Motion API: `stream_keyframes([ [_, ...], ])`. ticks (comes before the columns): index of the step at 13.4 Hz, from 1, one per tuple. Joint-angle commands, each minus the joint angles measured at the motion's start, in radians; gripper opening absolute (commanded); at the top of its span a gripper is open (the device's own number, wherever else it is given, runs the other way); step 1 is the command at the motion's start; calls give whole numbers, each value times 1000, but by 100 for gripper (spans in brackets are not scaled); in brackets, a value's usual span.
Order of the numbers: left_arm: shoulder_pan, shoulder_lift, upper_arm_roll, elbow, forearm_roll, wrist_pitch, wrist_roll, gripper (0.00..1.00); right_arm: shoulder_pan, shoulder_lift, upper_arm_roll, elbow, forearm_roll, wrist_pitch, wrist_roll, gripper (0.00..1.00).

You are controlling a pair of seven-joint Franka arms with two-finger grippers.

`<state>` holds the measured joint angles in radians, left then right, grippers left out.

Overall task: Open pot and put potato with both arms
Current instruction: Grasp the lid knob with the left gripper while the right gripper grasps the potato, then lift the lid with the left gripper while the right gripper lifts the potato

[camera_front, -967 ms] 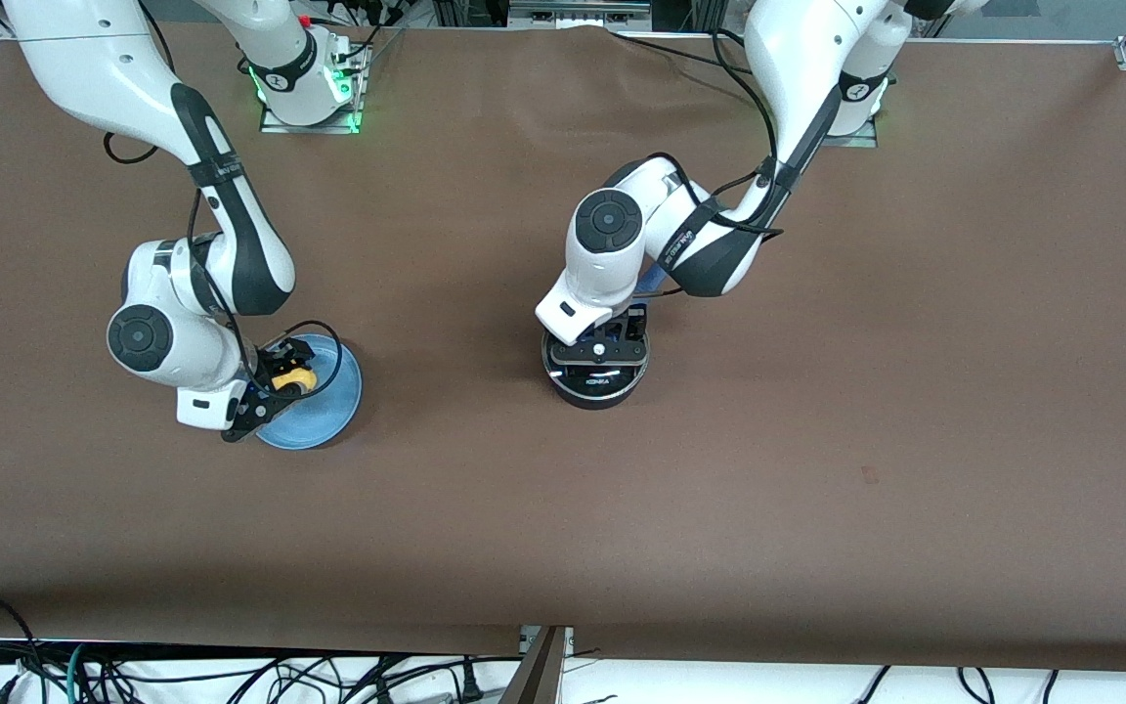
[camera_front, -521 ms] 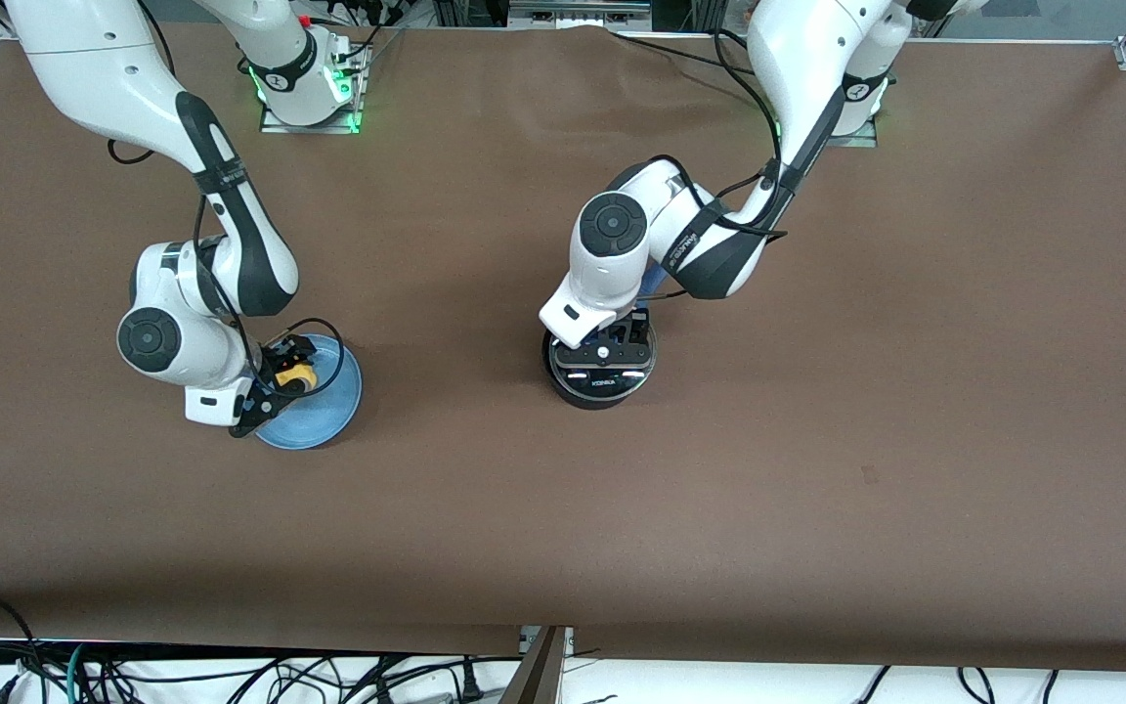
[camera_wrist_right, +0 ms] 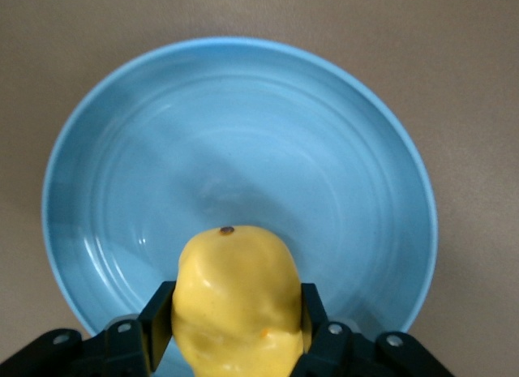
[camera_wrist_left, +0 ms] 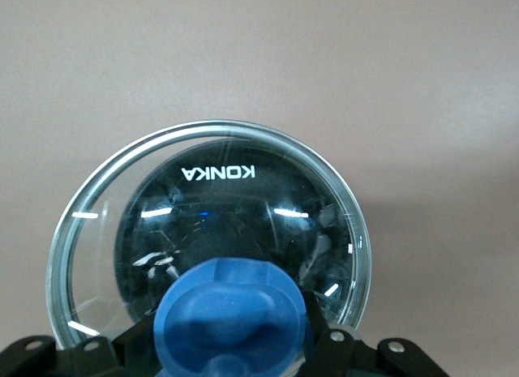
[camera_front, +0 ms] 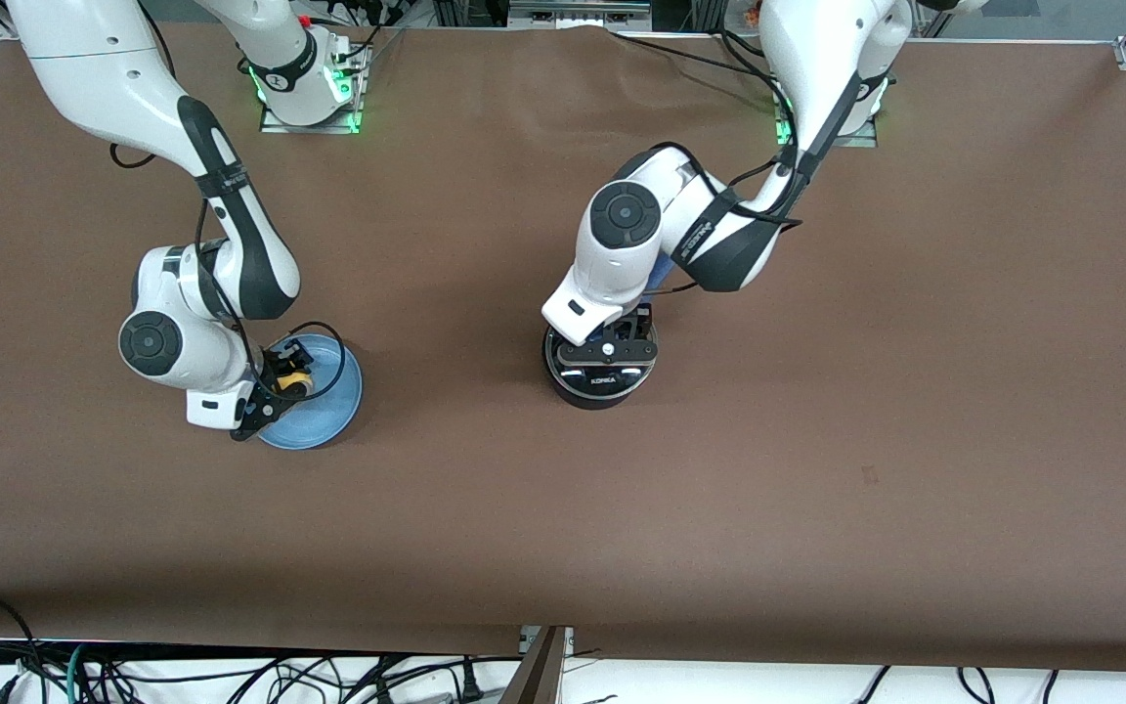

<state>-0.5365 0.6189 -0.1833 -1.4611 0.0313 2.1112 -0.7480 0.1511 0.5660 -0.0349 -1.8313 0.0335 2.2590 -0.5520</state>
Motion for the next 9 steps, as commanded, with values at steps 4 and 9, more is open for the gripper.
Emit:
stream_keyframes([
  [4, 202, -96, -8, -36, -59, -57, 244, 42, 27, -9, 1, 277, 49, -353, 140, 0],
  [9, 415, -114, -8, -51, -60, -125, 569, 42, 198, 41, 3, 426, 81, -478, 499, 0],
])
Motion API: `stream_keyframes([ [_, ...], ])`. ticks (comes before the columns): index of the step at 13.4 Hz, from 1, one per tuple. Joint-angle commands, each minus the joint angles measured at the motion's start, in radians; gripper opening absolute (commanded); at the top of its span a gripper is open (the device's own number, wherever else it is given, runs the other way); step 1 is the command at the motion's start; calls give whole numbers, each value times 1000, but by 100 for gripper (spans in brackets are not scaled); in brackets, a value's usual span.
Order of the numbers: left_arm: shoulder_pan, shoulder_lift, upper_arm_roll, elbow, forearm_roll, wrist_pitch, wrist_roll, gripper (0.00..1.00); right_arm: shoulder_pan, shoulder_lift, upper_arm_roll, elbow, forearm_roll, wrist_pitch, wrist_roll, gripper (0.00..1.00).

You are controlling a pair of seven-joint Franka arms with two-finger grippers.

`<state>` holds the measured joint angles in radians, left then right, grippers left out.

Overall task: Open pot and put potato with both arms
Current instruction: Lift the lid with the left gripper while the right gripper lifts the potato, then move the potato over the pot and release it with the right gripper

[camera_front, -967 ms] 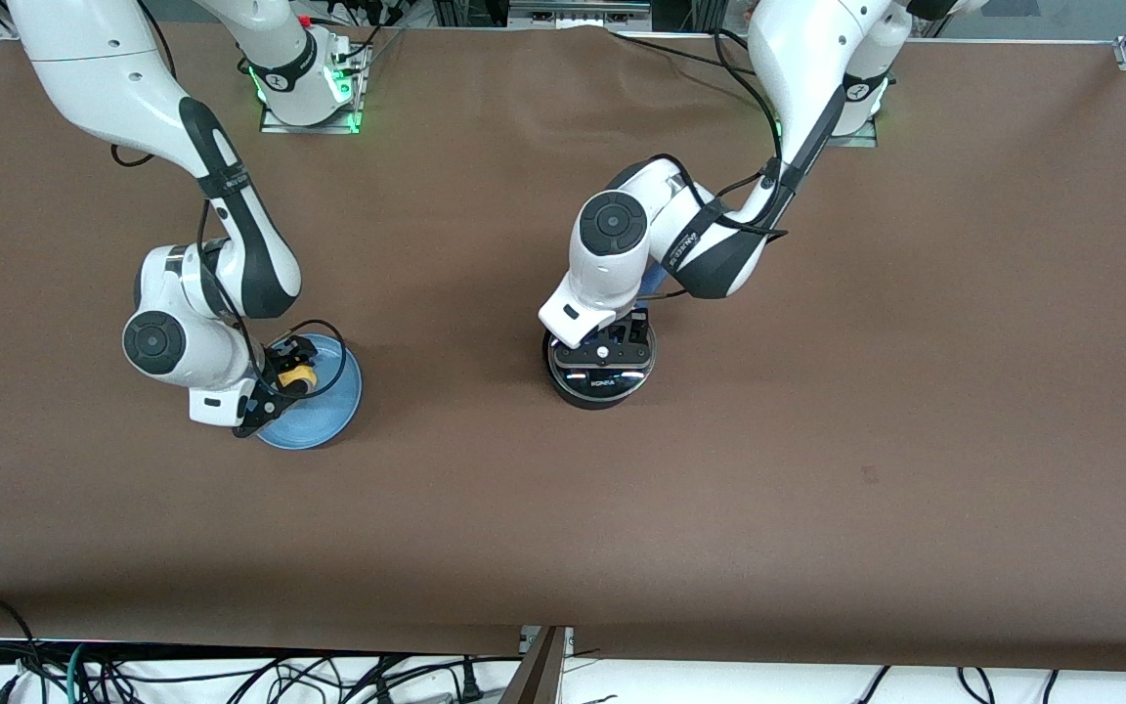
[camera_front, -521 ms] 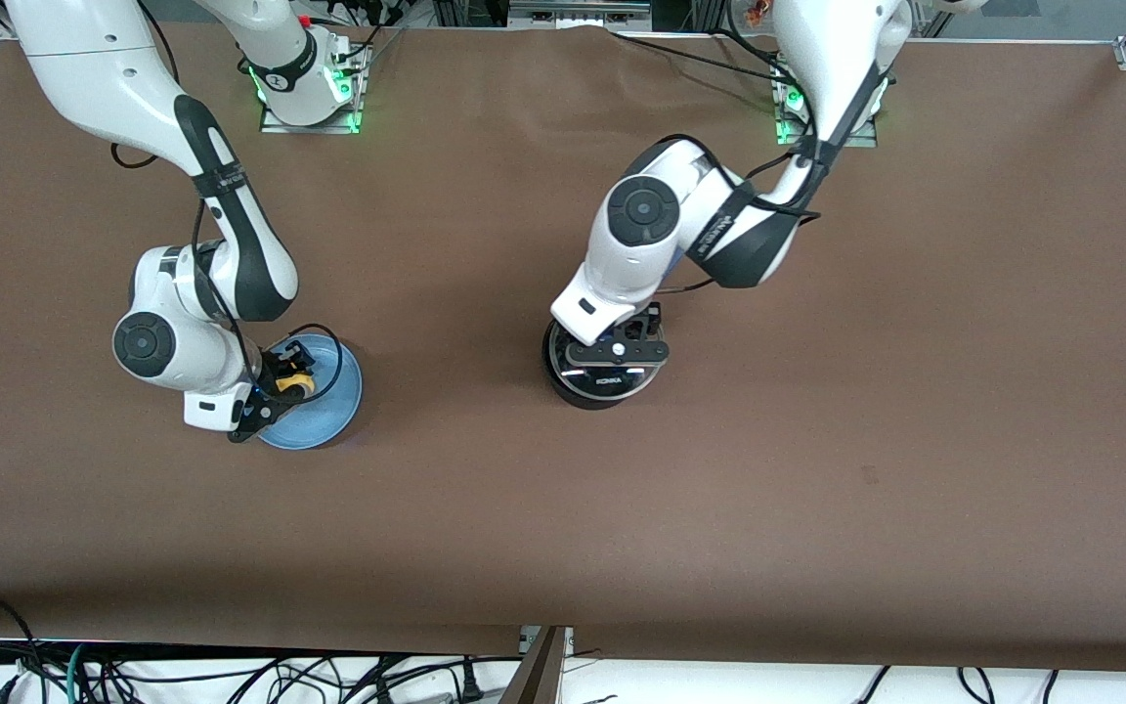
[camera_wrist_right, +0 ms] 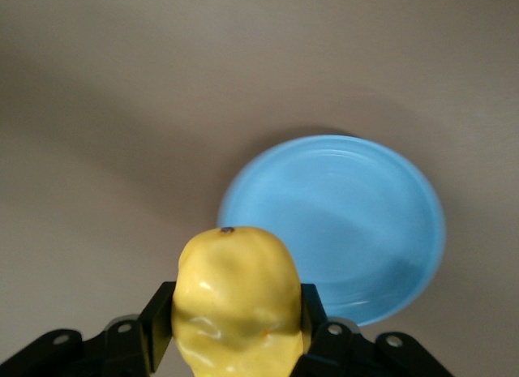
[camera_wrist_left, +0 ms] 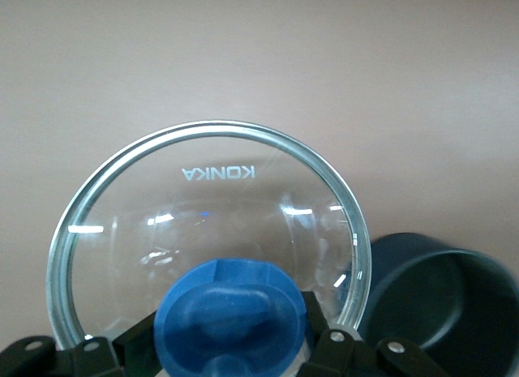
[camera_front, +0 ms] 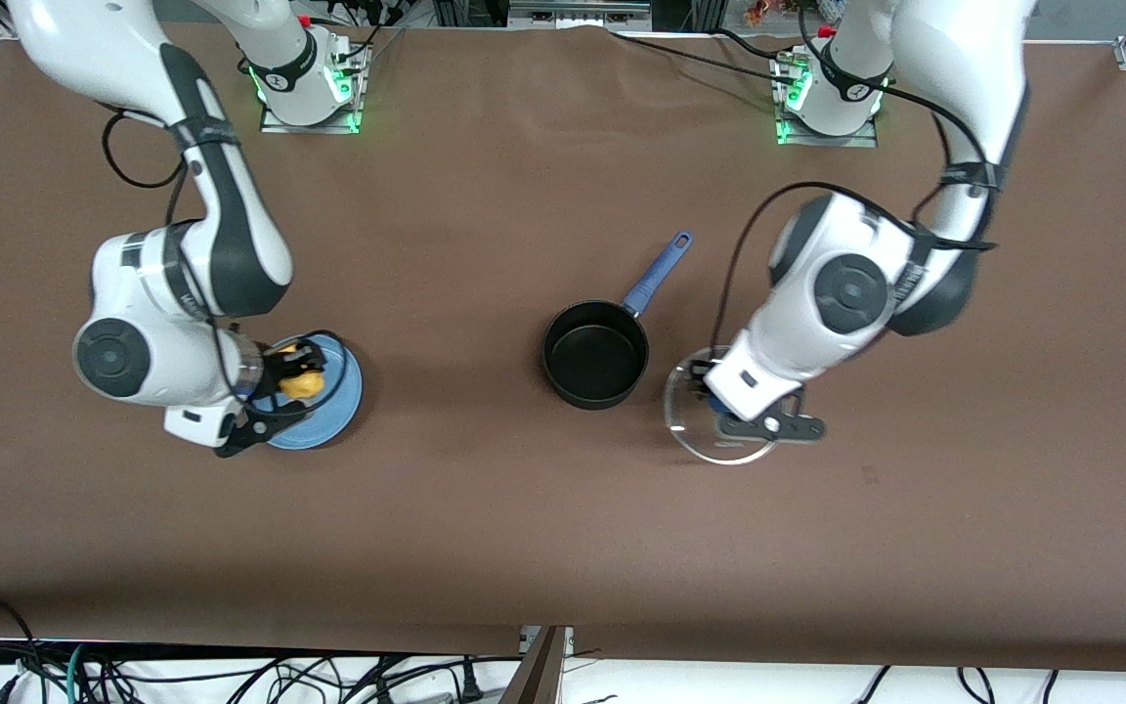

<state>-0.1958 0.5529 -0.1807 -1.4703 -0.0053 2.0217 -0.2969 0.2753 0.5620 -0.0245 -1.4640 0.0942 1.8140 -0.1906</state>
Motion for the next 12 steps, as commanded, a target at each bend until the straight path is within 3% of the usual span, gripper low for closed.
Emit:
stream_keyframes([
  [1, 123, -47, -13, -56, -27, -41, 177, 42, 114, 52, -8, 68, 63, -30, 228, 0],
  [3, 198, -50, -11, -105, -65, -40, 293, 43, 213, 70, -6, 85, 155, -18, 417, 0],
  [7, 380, -54, 1, -232, -64, 20, 605, 43, 404, 160, -2, 181, 160, 111, 783, 0],
  [10, 403, -56, 76, -312, -58, 55, 670, 43, 458, 249, 0, 295, 162, 189, 916, 0],
  [12, 409, -82, 102, -413, -56, 157, 682, 43, 482, 297, 2, 313, 160, 284, 974, 0],
])
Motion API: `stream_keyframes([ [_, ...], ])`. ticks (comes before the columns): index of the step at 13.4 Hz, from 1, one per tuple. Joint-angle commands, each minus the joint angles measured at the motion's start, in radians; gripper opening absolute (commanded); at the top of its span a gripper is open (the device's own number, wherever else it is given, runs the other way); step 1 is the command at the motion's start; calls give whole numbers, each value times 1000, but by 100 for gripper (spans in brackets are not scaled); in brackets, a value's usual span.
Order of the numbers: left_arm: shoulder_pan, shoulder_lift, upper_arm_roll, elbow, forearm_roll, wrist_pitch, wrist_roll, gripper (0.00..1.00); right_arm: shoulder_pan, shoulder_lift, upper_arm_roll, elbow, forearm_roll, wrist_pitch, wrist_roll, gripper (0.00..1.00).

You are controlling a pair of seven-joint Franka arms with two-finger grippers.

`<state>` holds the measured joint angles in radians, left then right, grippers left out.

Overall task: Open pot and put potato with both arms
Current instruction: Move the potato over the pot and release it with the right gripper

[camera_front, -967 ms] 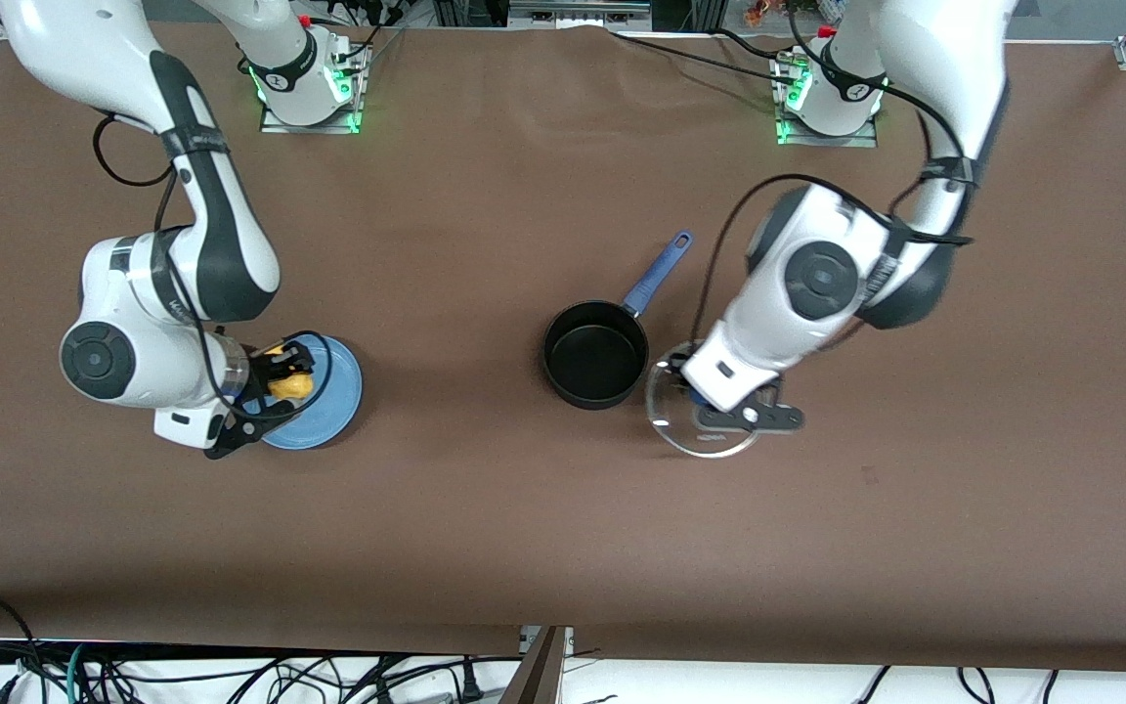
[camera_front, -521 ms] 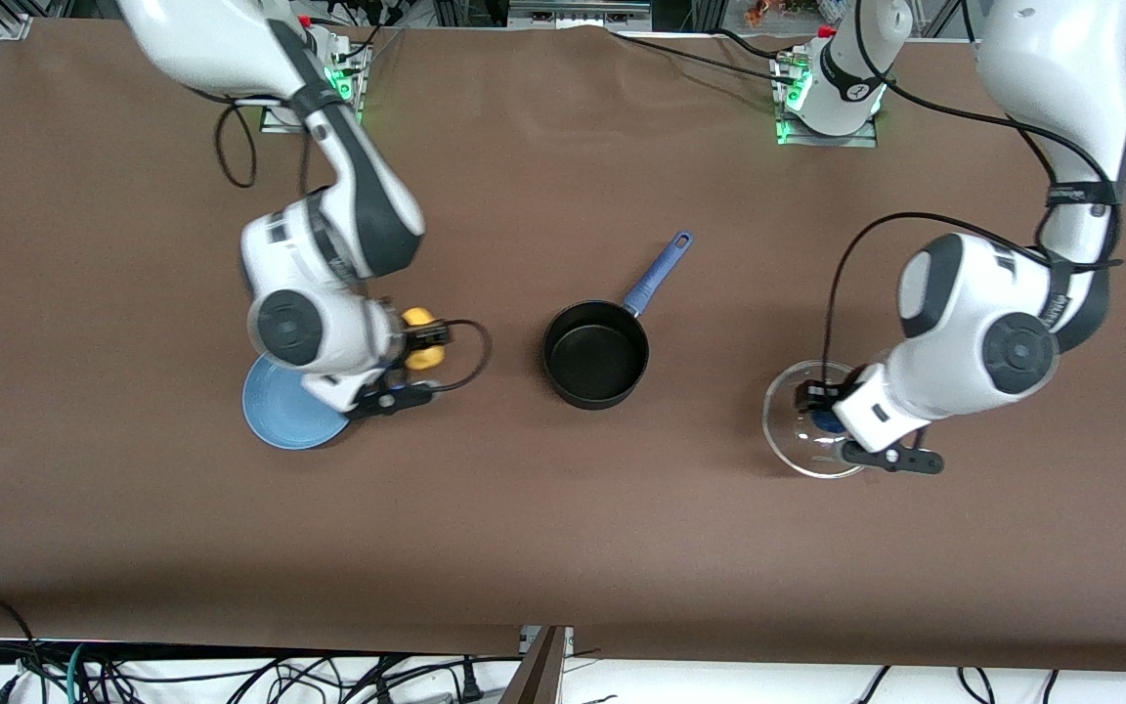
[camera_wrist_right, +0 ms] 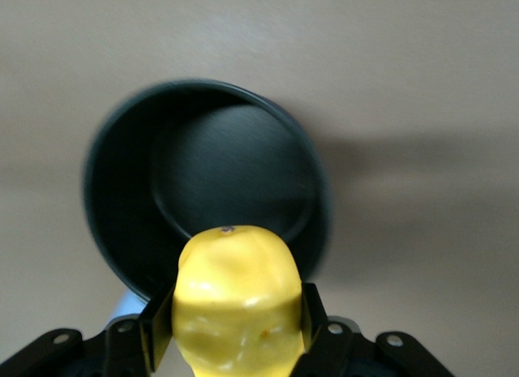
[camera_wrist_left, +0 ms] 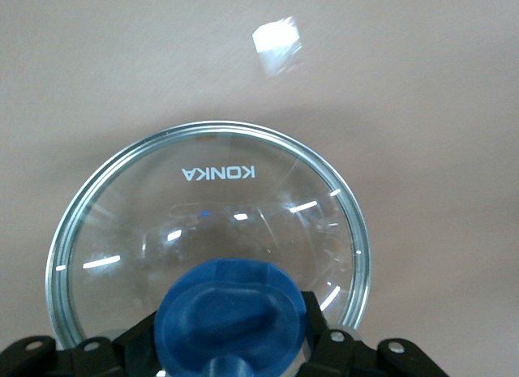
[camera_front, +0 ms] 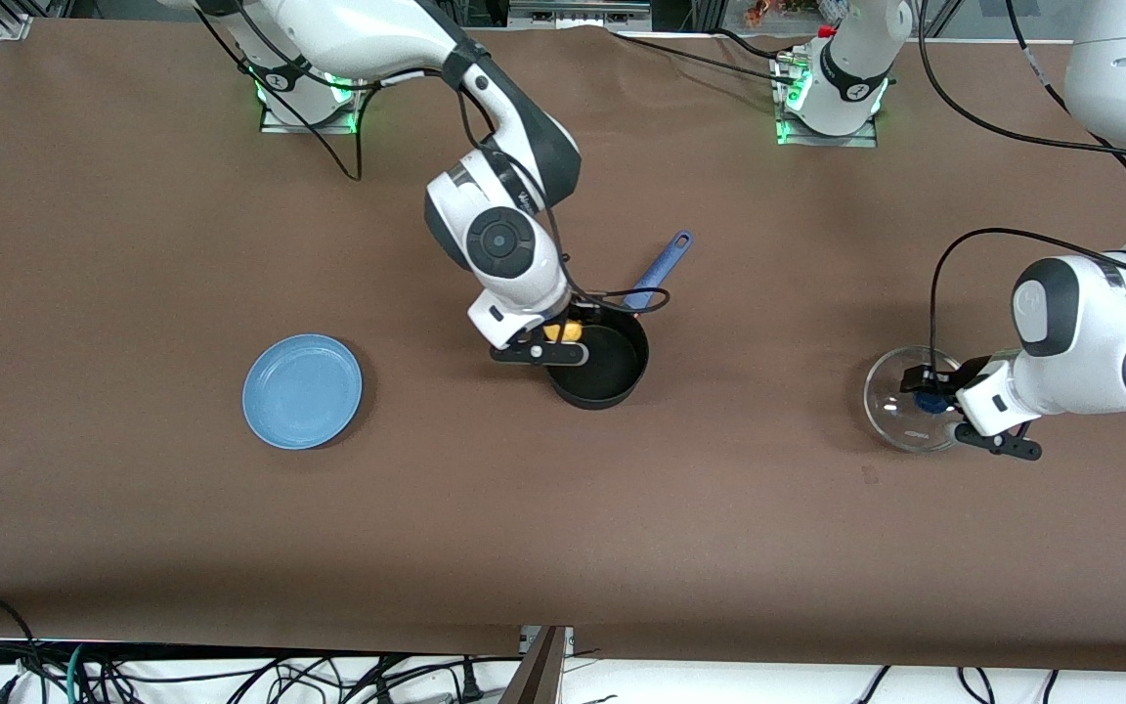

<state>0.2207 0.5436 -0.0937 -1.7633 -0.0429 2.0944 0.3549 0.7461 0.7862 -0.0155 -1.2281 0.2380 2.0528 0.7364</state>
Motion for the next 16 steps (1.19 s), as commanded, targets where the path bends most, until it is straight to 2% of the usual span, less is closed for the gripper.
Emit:
stream_keyframes([
  [1, -6, -73, 15, -155, -18, 137, 29, 43, 12, 87, -7, 78, 15, 65, 51, 2],
  [2, 3, -73, 17, -175, -18, 166, 30, 43, 12, 88, -7, 78, 15, 70, 58, 25],
  [3, 18, -73, 15, -182, -17, 171, 35, 43, 16, 88, -9, 76, 11, 70, 63, 99],
  [6, 22, -63, 15, -217, -18, 232, 58, 44, 4, 56, -27, 78, 6, 21, 57, 100],
  [8, 22, -54, 15, -235, -28, 257, 58, 50, -17, 13, -69, 78, 6, 3, 44, 100],
  [9, 23, -53, 15, -234, -28, 257, 58, 66, -33, -10, -86, 78, 4, -14, 41, 100],
  [10, 26, -53, 15, -228, -28, 254, 58, 76, -43, -31, -107, 76, 4, -22, 41, 100],
  [11, 35, -54, 15, -225, -28, 253, 58, 100, -53, -56, -133, 70, 6, -42, 40, 100],
  [13, 35, -79, 17, -202, -28, 231, 36, 100, -65, -117, -170, 58, 6, -145, -10, 100],
  [14, 35, -108, 17, -167, -22, 196, 36, 100, -65, -181, -190, 12, 7, -182, -44, 100],
  [16, 34, -126, 32, -51, -14, 81, 36, 100, -67, -368, -257, -155, 6, -230, -154, 100],
])
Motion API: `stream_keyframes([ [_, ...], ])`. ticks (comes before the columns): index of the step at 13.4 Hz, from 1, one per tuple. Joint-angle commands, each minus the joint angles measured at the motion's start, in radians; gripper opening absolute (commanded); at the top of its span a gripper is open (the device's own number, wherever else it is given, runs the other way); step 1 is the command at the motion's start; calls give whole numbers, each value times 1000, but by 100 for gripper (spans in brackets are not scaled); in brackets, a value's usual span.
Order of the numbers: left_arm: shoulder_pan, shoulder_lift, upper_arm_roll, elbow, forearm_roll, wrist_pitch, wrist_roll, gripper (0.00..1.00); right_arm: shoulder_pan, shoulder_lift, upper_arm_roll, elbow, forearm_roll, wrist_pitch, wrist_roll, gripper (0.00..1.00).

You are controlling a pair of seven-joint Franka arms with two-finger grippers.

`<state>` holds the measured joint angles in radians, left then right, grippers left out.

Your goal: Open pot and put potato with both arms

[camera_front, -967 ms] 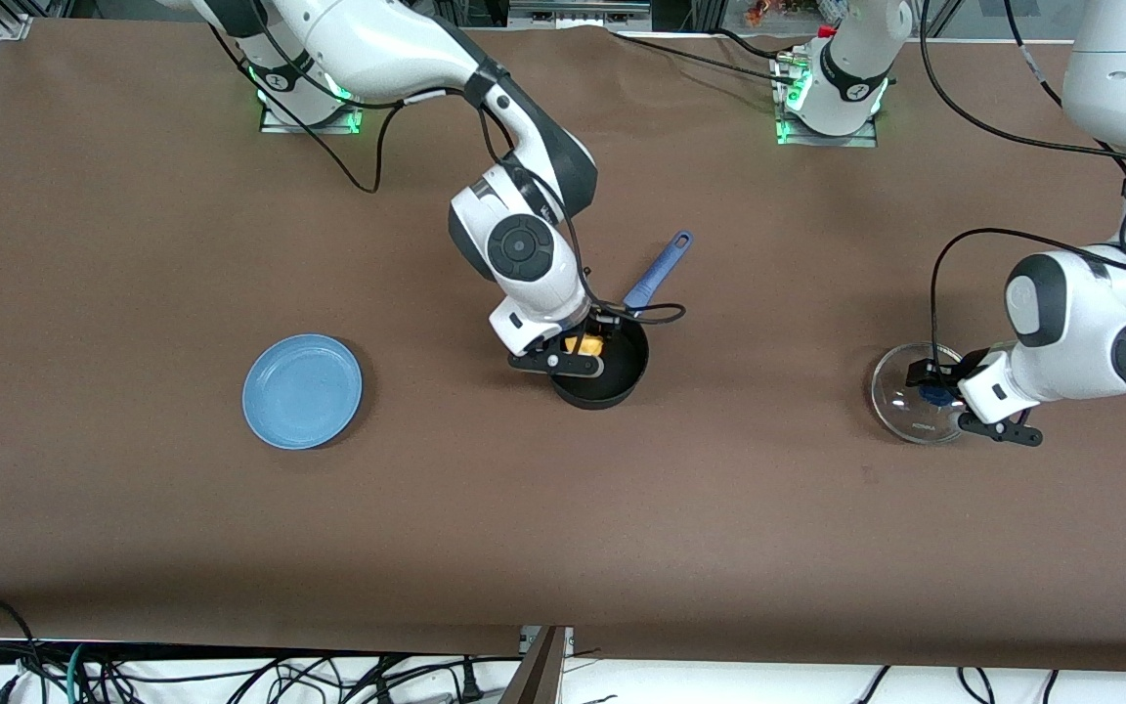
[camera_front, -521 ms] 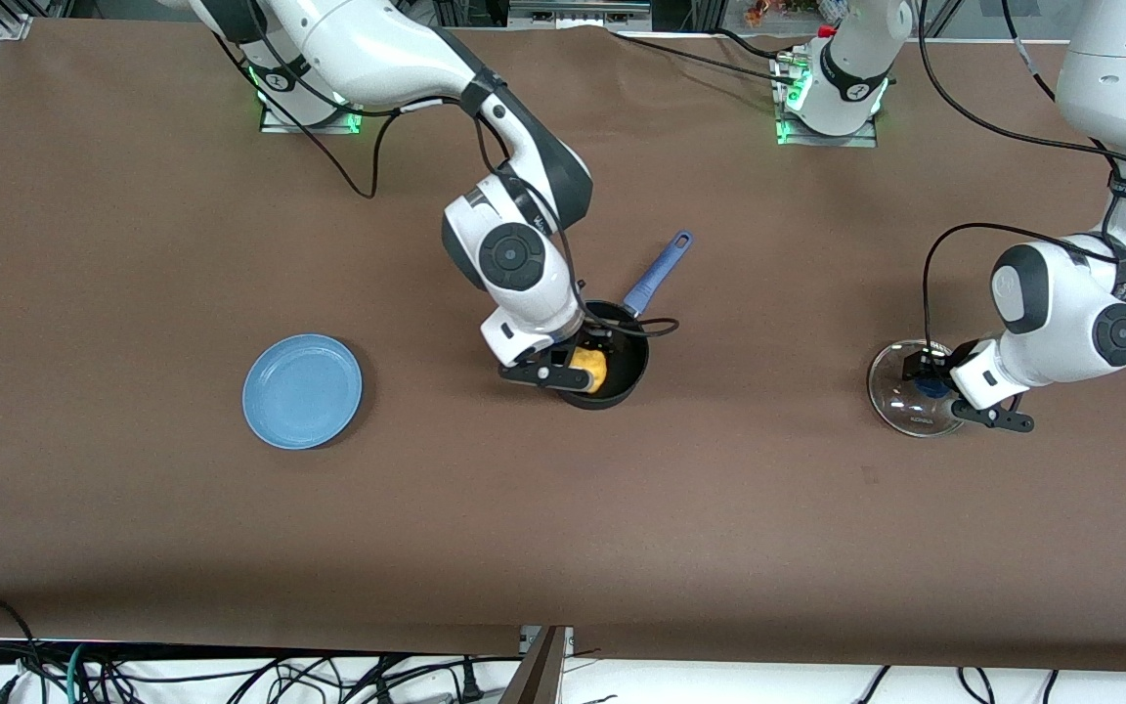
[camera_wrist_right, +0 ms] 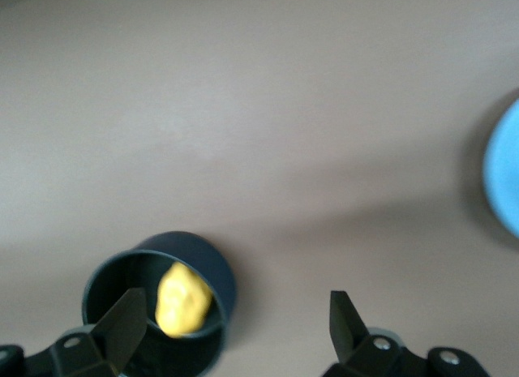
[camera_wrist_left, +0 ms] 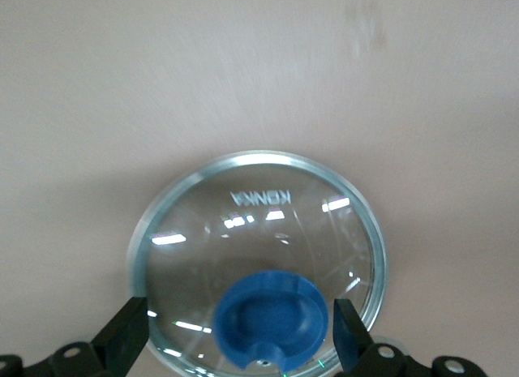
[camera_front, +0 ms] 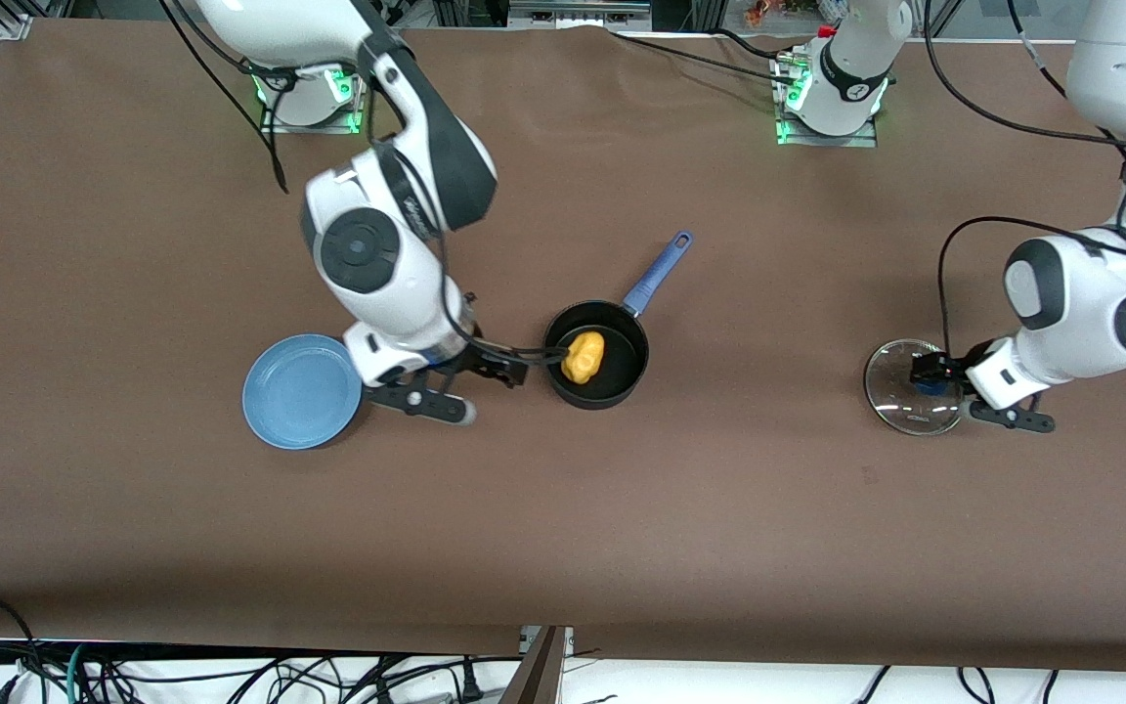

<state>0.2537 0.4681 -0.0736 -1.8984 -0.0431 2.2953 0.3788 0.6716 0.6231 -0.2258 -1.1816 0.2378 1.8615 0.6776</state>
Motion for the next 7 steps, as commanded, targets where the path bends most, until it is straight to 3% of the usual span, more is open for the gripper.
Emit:
stream_keyframes([
  [1, -2, -72, 14, 129, -12, -205, 11, 100, 6, -292, -88, -264, 6, -94, -178, 100],
  [5, -19, -222, 47, 190, 78, -420, -50, 100, 6, -506, -269, -351, -18, -361, -374, 100],
  [7, -30, -304, 38, 188, 86, -489, -191, 100, -50, -594, -249, -384, -107, -409, -402, 100],
])
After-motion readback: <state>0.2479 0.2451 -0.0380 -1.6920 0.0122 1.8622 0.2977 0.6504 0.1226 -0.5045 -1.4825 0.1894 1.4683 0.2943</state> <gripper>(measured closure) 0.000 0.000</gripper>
